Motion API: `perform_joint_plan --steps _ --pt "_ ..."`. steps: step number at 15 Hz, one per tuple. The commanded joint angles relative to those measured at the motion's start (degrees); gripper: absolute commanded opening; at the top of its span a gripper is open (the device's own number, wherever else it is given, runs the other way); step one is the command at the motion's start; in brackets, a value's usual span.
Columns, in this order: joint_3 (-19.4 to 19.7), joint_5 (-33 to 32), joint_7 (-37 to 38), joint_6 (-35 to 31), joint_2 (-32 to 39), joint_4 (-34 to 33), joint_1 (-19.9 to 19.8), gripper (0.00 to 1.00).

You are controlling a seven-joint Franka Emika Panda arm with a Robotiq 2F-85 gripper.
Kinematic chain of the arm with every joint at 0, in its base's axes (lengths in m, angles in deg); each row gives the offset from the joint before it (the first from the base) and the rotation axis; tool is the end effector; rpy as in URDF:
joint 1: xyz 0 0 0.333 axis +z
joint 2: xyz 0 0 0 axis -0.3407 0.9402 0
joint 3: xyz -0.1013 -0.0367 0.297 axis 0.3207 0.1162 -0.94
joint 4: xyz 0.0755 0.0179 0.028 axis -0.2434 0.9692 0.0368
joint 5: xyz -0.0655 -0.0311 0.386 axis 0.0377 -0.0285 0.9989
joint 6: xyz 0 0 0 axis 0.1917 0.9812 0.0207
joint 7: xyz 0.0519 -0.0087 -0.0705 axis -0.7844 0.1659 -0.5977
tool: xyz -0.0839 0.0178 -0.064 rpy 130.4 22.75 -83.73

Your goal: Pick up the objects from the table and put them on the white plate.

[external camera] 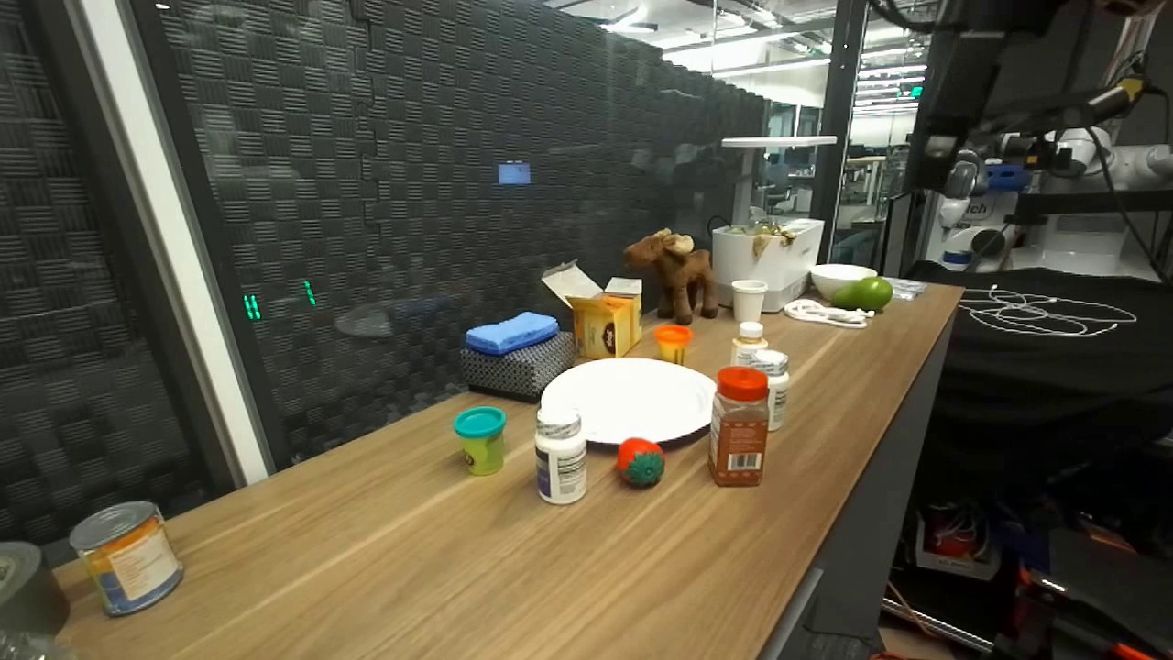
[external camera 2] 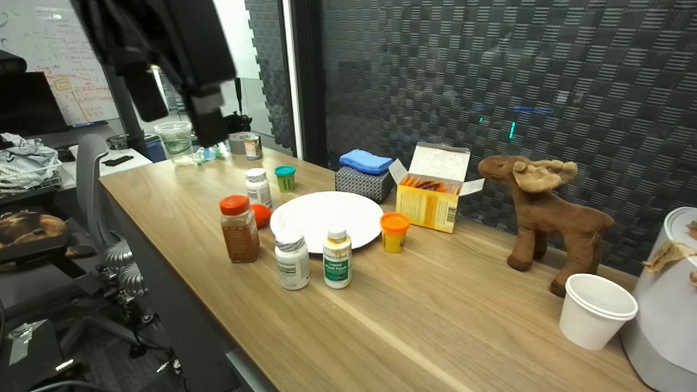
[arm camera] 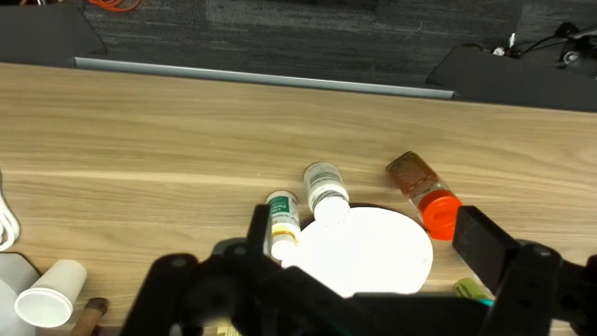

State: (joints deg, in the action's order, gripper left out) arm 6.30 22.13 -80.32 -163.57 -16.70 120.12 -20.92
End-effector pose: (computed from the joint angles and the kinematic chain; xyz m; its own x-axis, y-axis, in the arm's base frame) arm 0.3613 -0.0984 0.5156 0.9826 0.1203 0.1418 0.1268 -0.9912 -0.0373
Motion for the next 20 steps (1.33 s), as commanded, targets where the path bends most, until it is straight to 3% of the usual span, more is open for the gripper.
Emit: perform_joint_plan --steps 1,9,13,20 --pt "-2.44 -1.11 2.55 -7.24 12.23 -7.68 -0.66 1.0" --pt "-5.25 -5.72 9.44 -25.62 33.19 -18.49 -2.88 1.0" --pt "-5.29 -5.45 9.01 -26.54 40.96 -22.55 -2.92 1.0" --pt "-7.84 3.25 3.6 -25.63 48.66 -26.14 -3.65 1.0"
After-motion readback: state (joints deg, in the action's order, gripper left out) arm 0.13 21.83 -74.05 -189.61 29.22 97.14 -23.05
